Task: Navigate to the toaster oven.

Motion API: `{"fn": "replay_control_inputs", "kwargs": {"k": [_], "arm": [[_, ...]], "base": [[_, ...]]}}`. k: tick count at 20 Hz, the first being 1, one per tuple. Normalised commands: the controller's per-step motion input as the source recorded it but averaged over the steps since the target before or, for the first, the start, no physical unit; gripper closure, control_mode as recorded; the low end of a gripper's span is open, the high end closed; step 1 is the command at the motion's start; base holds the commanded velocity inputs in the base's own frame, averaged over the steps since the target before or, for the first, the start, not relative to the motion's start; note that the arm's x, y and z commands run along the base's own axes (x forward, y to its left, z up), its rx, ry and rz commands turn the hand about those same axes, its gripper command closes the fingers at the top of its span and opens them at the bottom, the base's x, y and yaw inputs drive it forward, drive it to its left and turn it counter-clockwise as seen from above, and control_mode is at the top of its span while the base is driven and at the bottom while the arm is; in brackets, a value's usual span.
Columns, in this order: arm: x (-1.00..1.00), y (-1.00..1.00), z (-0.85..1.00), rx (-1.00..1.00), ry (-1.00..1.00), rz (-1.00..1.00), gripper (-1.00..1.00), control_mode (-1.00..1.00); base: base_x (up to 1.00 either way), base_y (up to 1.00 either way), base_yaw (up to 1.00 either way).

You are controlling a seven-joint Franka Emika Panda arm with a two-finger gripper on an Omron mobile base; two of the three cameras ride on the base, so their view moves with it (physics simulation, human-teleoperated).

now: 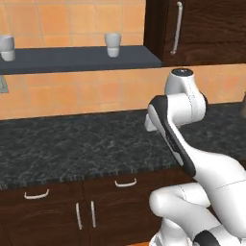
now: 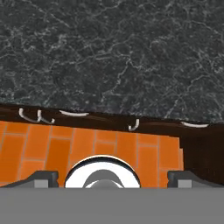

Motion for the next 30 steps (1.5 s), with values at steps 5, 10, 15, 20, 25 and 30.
{"fn": "replay_control_inputs", "kwargs": {"k": [5, 10, 15, 20, 25, 30], "arm": [[0.00, 0.00, 0.00, 0.00, 0.00, 0.00, -1.00, 1.00], [0.00, 0.00, 0.00, 0.00, 0.00, 0.00, -1.00, 1.00], [0.00, 0.00, 0.00, 0.00, 0.00, 0.00, -1.00, 1.00], [0.00, 0.00, 0.00, 0.00, 0.00, 0.00, -1.00, 1.00], [0.00, 0.00, 0.00, 0.00, 0.00, 0.00, -1.00, 1.00], [0.00, 0.00, 0.00, 0.00, 0.00, 0.00, -1.00, 1.00]], "base": [[0.00, 0.64, 0.65], [0.06, 0.49, 0.82], [0.24, 0.60, 0.74], [0.37, 0.56, 0.68], [0.51, 0.44, 0.62], [0.73, 0.38, 0.61]]}}
